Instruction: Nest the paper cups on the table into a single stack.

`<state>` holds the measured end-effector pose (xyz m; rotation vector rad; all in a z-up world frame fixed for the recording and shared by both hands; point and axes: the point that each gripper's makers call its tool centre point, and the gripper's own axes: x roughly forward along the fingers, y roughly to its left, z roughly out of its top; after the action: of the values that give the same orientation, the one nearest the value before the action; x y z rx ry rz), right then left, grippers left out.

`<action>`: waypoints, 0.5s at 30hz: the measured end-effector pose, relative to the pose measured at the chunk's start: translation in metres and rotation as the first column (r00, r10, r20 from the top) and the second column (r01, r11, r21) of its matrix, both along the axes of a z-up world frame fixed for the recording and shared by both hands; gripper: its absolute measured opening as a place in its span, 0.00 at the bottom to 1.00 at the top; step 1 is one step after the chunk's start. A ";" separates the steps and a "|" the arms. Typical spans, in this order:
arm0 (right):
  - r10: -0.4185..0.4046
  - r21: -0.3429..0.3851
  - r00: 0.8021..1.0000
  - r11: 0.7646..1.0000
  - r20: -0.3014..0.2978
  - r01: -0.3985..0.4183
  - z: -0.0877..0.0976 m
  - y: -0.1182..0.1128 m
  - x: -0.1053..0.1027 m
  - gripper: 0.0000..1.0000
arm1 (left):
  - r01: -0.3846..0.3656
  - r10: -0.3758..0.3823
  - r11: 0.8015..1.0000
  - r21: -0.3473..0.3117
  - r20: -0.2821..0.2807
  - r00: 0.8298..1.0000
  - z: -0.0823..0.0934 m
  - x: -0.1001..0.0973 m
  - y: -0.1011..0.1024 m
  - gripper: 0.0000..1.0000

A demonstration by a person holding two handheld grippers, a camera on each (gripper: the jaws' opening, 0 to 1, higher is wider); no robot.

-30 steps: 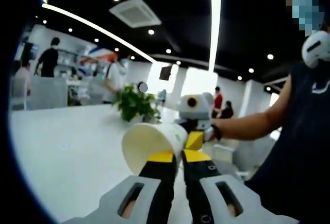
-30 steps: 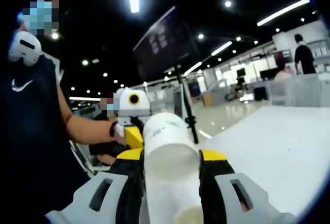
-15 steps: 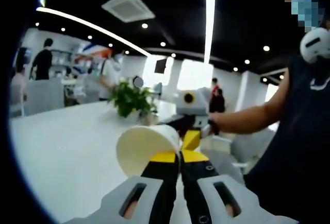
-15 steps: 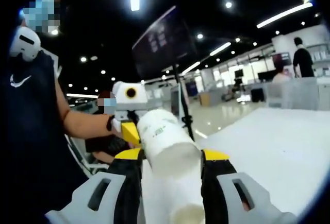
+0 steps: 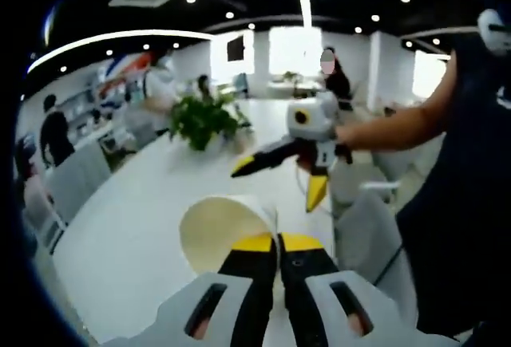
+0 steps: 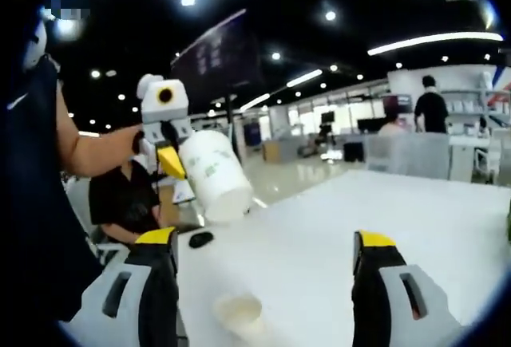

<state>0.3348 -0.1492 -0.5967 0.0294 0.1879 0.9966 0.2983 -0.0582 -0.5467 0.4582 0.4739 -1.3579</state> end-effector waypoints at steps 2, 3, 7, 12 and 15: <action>-0.025 -0.027 1.000 0.999 0.009 0.025 -0.004 -0.011 0.000 0.95 | 0.024 -0.025 0.999 0.047 0.014 1.000 0.000 0.000 -0.002 0.00; -0.027 -0.026 1.000 0.999 0.005 0.027 -0.006 -0.014 -0.001 0.95 | 0.033 -0.034 0.997 0.071 0.019 0.999 0.001 0.001 -0.003 0.00; -0.046 -0.067 0.999 0.997 0.002 0.046 -0.020 -0.028 -0.005 0.97 | 0.066 -0.074 0.980 0.186 0.037 0.997 0.003 0.007 -0.010 0.00; -0.123 -0.106 0.992 0.987 0.016 0.124 -0.041 -0.050 -0.003 1.00 | 0.062 -0.062 0.938 0.342 -0.012 0.998 -0.004 0.011 -0.018 0.00; -0.158 -0.154 0.986 0.975 0.044 0.163 -0.054 -0.060 -0.005 1.00 | 0.054 -0.061 0.912 0.407 0.003 0.998 -0.008 0.014 -0.020 0.00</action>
<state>0.3300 -0.2094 -0.6506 -0.1134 0.2311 0.8178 0.3122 -0.0783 -0.5547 0.8308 0.7409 -1.3108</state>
